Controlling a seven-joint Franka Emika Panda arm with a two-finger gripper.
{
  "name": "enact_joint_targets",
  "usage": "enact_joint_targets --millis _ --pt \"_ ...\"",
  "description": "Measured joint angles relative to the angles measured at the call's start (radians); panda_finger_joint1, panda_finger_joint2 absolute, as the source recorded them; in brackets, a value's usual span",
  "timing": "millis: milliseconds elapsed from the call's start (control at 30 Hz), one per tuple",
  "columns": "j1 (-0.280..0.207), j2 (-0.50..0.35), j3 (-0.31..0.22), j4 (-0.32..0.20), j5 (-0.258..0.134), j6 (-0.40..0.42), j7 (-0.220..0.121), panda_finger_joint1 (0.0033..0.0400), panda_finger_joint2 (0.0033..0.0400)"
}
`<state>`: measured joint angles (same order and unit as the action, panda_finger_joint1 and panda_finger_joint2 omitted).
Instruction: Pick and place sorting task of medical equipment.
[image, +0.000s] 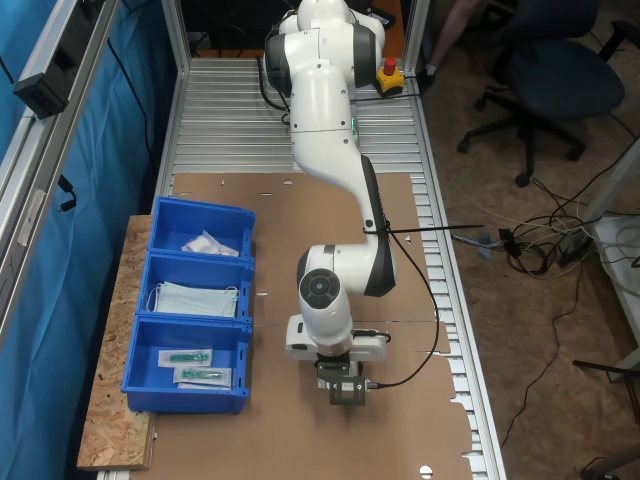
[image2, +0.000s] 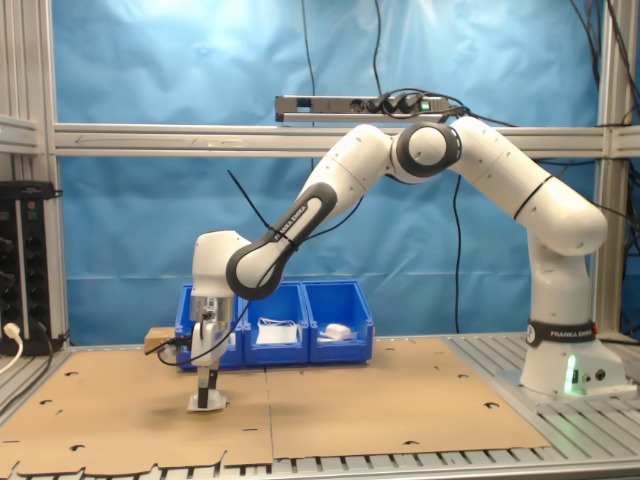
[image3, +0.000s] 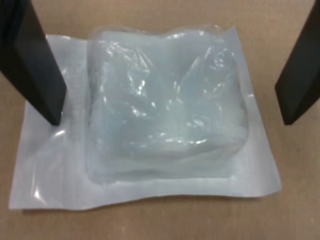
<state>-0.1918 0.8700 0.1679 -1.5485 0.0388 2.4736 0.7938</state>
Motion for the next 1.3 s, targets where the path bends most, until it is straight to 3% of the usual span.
enact_joint_targets --millis 667,700,733,767,933,967,1233,1267,1300 --pt "0.000 0.002 0.000 0.001 0.000 0.000 0.000 0.0400 0.0400" --pt "0.000 0.002 0.000 0.001 0.000 0.000 0.000 0.0362 0.0362" --pt "0.000 0.003 0.000 0.001 0.000 0.000 0.000 0.0362 0.0362" --pt "0.000 0.003 0.000 0.001 0.000 0.000 0.000 0.0274 0.0274" --pt "0.000 0.003 0.000 0.001 0.000 0.002 0.000 0.0274 0.0274" --pt "0.000 0.003 0.000 0.001 0.000 0.002 0.000 0.0184 0.0184" --pt "0.000 0.000 0.001 0.004 0.000 0.008 0.000 0.0184 0.0184" --pt "0.000 0.000 0.001 0.004 0.000 0.008 0.000 0.0069 0.0069" --pt "0.000 0.000 0.001 0.004 0.000 0.008 0.000 0.0069 0.0069"
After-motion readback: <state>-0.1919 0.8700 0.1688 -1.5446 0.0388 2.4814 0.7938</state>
